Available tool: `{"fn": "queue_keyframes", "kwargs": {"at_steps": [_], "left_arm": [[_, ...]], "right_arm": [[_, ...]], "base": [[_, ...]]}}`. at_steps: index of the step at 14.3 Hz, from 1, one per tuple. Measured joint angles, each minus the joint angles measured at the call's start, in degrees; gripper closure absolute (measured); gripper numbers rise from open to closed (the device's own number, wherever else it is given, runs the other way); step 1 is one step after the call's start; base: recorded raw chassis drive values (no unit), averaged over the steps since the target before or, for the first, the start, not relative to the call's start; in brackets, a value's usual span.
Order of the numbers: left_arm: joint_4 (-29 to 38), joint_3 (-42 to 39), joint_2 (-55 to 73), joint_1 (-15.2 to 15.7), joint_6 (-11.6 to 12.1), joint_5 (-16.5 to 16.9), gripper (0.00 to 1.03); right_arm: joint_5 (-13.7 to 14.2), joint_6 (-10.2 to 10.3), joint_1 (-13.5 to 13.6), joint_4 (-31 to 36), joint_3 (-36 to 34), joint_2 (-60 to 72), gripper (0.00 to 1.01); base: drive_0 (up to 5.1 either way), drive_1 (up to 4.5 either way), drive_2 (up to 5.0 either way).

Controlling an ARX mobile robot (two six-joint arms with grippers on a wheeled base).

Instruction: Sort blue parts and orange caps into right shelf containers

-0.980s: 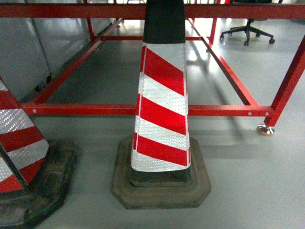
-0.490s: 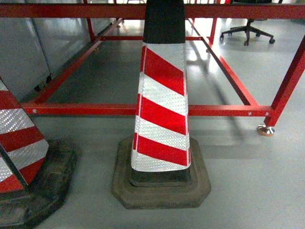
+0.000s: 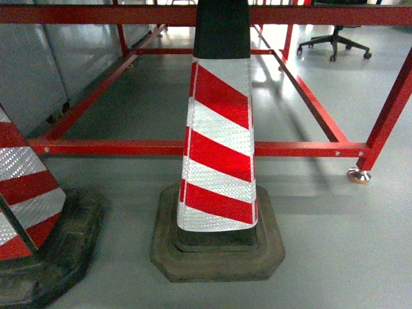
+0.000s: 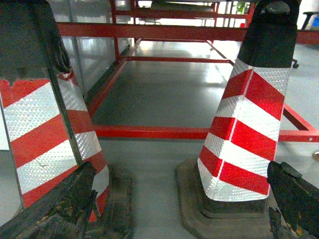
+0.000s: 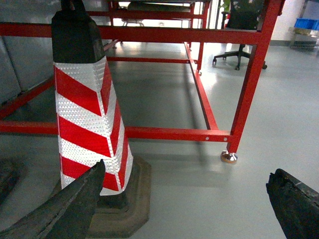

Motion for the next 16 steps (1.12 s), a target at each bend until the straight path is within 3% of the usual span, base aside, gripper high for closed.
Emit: {"fn": "queue_keyframes", "kwargs": {"at_steps": [16], "left_arm": [[0.0,0.0,0.0,0.0,0.6,0.0,0.05]], "right_arm": [[0.1,0.3,0.0,0.0,0.0,0.0,0.03]], "base": [[0.0,0.00,0.0]]}}
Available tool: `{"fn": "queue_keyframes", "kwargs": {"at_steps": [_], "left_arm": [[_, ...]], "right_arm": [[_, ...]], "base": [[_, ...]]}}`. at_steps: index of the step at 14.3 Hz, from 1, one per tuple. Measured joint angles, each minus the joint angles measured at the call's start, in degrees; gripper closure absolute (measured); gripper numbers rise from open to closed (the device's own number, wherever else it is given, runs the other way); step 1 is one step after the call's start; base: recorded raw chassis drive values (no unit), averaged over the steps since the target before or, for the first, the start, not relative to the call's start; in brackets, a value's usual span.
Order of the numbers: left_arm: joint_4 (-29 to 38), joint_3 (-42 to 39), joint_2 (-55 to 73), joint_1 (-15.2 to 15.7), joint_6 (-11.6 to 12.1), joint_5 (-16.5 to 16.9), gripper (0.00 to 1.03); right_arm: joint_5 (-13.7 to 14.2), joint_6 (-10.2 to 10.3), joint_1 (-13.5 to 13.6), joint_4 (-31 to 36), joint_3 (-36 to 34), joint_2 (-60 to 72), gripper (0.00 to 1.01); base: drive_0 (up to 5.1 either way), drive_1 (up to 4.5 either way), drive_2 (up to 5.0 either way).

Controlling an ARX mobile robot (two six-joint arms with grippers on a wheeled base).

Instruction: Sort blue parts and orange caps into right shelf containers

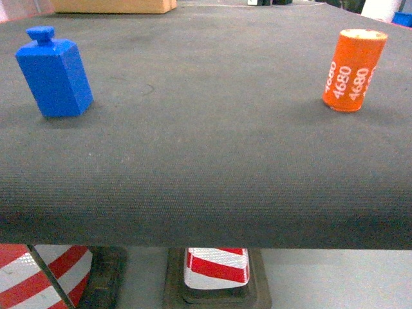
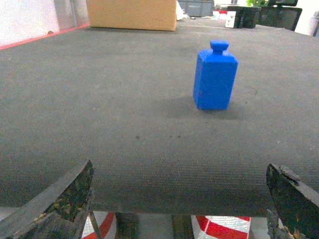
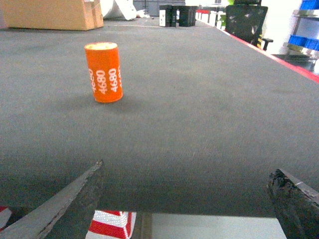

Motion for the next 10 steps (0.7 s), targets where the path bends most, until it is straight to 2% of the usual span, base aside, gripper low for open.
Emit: {"fn": "queue_keyframes", "kwargs": {"at_steps": [10], "left_arm": [[-0.2,0.0,0.0,0.0,0.0,0.0,0.05]], "right_arm": [[0.0,0.2,0.0,-0.2,0.0,0.0,0.03]], "base": [[0.0,0.00,0.0]]}}
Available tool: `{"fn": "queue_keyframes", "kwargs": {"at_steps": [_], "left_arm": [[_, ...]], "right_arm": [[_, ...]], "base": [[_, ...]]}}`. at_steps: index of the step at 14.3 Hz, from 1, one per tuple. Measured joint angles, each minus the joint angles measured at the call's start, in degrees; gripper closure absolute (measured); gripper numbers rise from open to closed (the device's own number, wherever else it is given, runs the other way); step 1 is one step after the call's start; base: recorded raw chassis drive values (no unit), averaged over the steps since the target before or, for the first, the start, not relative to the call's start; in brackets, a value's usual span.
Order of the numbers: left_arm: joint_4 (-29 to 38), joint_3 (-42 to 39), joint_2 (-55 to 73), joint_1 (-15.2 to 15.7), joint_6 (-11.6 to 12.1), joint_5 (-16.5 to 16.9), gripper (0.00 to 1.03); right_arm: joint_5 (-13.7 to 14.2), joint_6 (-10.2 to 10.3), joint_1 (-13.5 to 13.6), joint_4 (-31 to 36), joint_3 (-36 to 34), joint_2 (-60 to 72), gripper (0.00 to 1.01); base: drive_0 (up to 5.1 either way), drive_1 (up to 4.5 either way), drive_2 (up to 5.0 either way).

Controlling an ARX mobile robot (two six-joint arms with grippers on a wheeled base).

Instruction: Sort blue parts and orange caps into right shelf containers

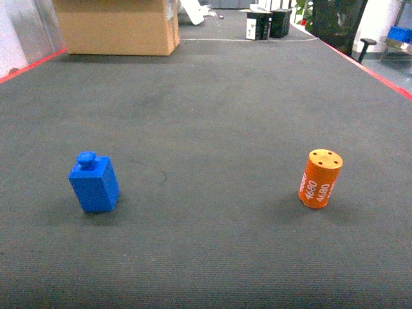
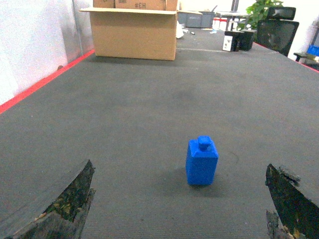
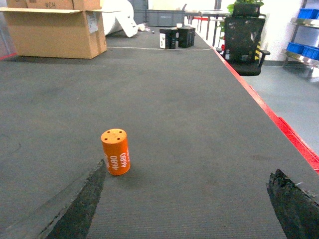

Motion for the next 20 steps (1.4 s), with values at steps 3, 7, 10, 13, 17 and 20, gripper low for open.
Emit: {"fn": "queue_keyframes", "kwargs": {"at_steps": [3,7,10,13,17,20], "left_arm": [[0.2,0.0,0.0,0.0,0.0,0.0,0.05],[0.2,0.0,0.0,0.0,0.0,0.0,0.05],[0.2,0.0,0.0,0.0,0.0,0.0,0.05],[0.2,0.0,0.0,0.0,0.0,0.0,0.05],[0.2,0.0,0.0,0.0,0.0,0.0,0.05],[0.2,0.0,0.0,0.0,0.0,0.0,0.05]], "right_arm": [[0.0,0.0,0.0,0.2,0.0,0.0,0.03],[0.0,0.0,0.0,0.2,0.0,0.0,0.03],[0.0,0.0,0.0,0.2,0.0,0.0,0.03],[0.0,0.0,0.0,0.2,0.0,0.0,0.03],[0.0,0.0,0.0,0.2,0.0,0.0,0.03],[0.0,0.0,0.0,0.2,0.0,0.0,0.03]], "base": [[0.0,0.00,0.0],[0.0,0.00,0.0],[0.0,0.00,0.0],[0.0,0.00,0.0],[0.0,0.00,0.0],[0.0,0.00,0.0]]}}
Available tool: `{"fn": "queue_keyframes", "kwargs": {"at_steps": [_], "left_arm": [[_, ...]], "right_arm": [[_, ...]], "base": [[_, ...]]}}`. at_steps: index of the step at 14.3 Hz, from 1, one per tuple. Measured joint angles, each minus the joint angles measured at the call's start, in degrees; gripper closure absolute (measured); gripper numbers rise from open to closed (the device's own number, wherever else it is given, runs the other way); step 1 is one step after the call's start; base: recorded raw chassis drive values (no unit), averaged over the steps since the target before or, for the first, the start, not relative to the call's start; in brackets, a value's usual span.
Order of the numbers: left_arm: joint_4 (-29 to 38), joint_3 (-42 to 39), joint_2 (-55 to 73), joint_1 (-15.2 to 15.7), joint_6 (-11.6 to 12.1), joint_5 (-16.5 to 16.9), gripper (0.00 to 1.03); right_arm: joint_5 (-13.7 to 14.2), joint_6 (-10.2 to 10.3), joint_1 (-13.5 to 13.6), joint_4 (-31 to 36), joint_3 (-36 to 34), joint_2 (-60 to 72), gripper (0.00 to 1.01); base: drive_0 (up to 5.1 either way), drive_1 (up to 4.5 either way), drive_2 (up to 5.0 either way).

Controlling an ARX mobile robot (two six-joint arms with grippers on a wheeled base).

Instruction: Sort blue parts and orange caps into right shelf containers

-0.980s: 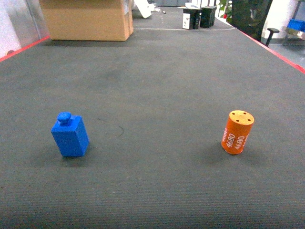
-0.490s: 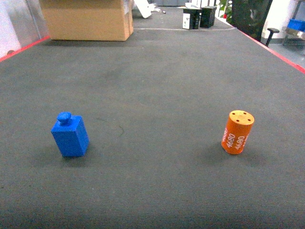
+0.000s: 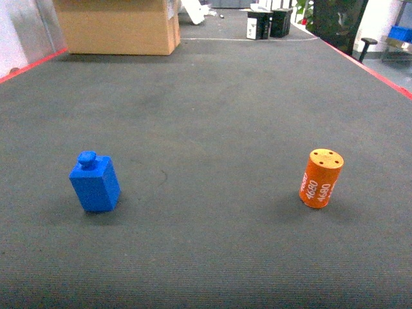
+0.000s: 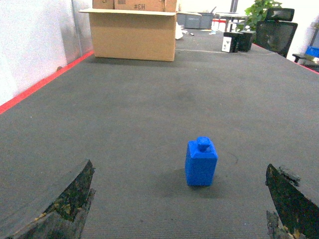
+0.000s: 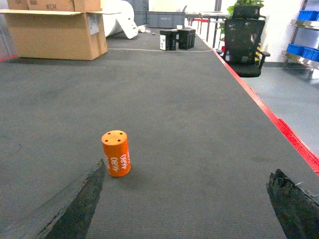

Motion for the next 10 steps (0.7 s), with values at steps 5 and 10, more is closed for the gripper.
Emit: {"fn": "queue_keyframes", "kwargs": {"at_steps": [5,10], "left_arm": [[0.0,0.0,0.0,0.0,0.0,0.0,0.05],[0.0,0.0,0.0,0.0,0.0,0.0,0.05]], "right_arm": [[0.0,0.0,0.0,0.0,0.0,0.0,0.03],[0.0,0.0,0.0,0.0,0.0,0.0,0.03]], "base": [[0.0,0.00,0.0],[0.0,0.00,0.0]]}}
